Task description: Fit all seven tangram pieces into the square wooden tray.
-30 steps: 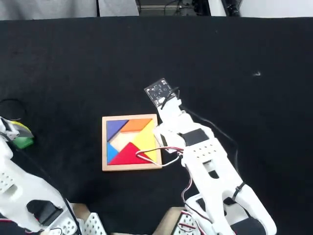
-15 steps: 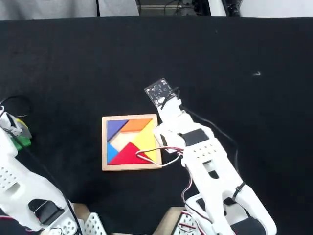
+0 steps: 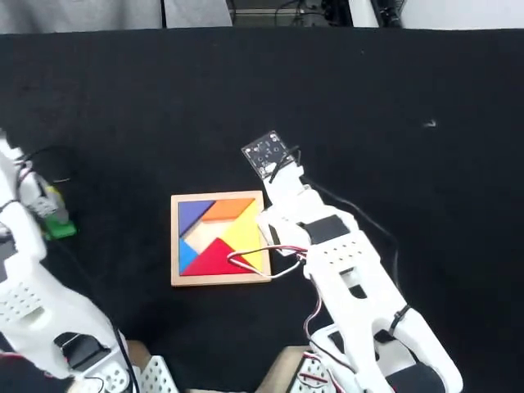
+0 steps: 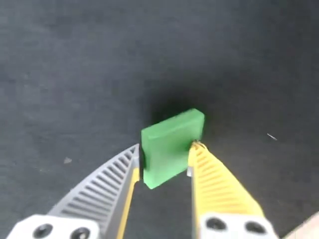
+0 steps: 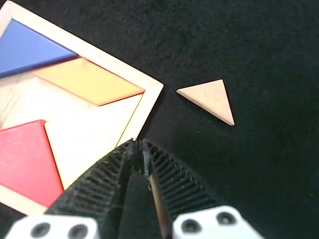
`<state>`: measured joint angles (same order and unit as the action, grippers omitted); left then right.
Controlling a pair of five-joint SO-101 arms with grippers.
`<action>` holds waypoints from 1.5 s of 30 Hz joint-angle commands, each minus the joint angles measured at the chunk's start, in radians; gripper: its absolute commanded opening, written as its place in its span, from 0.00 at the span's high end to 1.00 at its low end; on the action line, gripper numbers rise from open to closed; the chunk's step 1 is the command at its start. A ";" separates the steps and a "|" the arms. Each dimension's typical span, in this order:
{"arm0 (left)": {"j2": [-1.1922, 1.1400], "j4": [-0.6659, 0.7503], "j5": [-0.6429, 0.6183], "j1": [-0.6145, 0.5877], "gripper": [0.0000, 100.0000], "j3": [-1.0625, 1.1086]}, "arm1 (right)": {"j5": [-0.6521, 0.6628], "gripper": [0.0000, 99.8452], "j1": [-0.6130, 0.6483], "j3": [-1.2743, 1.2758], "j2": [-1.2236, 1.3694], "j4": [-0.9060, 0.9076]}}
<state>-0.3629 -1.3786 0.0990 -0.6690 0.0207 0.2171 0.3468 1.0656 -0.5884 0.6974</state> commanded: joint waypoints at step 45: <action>0.110 0.315 -0.204 0.196 0.84 0.274 | -0.006 0.99 0.012 -0.005 -0.030 -0.017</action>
<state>-0.2831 -1.0794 -0.0990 -0.5017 0.2969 0.2171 0.3468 1.0656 -0.5884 0.6974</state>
